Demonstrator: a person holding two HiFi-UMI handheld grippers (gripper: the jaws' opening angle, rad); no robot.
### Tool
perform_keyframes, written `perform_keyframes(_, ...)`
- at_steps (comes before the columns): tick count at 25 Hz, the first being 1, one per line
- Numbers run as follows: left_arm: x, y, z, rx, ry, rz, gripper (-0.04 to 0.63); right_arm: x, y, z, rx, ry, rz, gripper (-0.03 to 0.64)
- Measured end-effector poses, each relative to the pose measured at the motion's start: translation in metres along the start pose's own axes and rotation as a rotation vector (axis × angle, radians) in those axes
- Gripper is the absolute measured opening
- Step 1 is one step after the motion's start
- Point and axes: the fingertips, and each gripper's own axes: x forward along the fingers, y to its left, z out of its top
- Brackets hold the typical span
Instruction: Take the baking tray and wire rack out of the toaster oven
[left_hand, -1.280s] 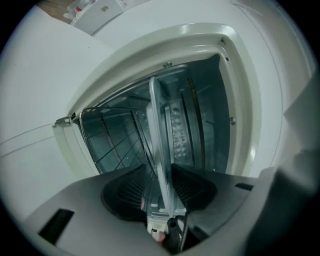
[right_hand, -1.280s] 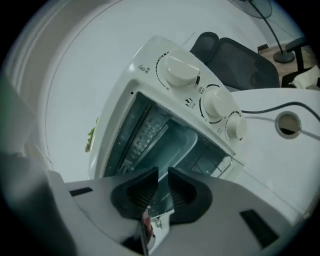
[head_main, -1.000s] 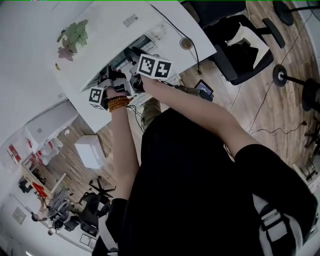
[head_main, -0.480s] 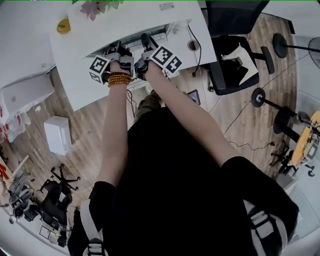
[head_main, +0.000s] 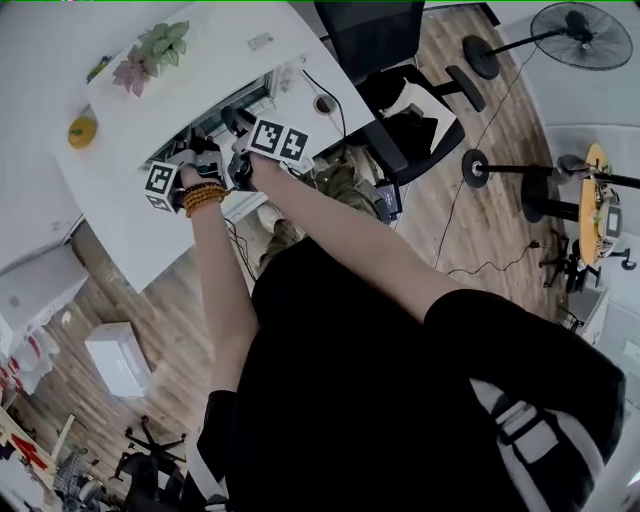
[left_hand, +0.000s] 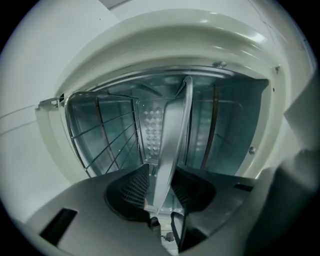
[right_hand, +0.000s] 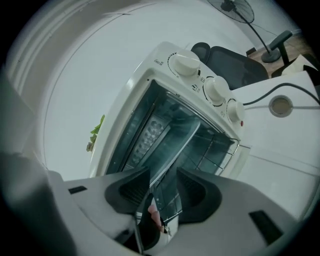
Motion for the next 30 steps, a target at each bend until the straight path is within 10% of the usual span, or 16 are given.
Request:
perform_keyframes(12, -0.002, -0.001, 0.000, 0.097, 0.061, 0.009, 0.135, 0.009, 0.007, 0.013, 0.139, -0.078, 0.142, 0.167)
perform_keyframes(30, -0.001, 0.003, 0.004, 0.126, 0.059, 0.021, 0.152, 0.043, -0.022, 0.023, 0.099, -0.015, -0.031, 0.146)
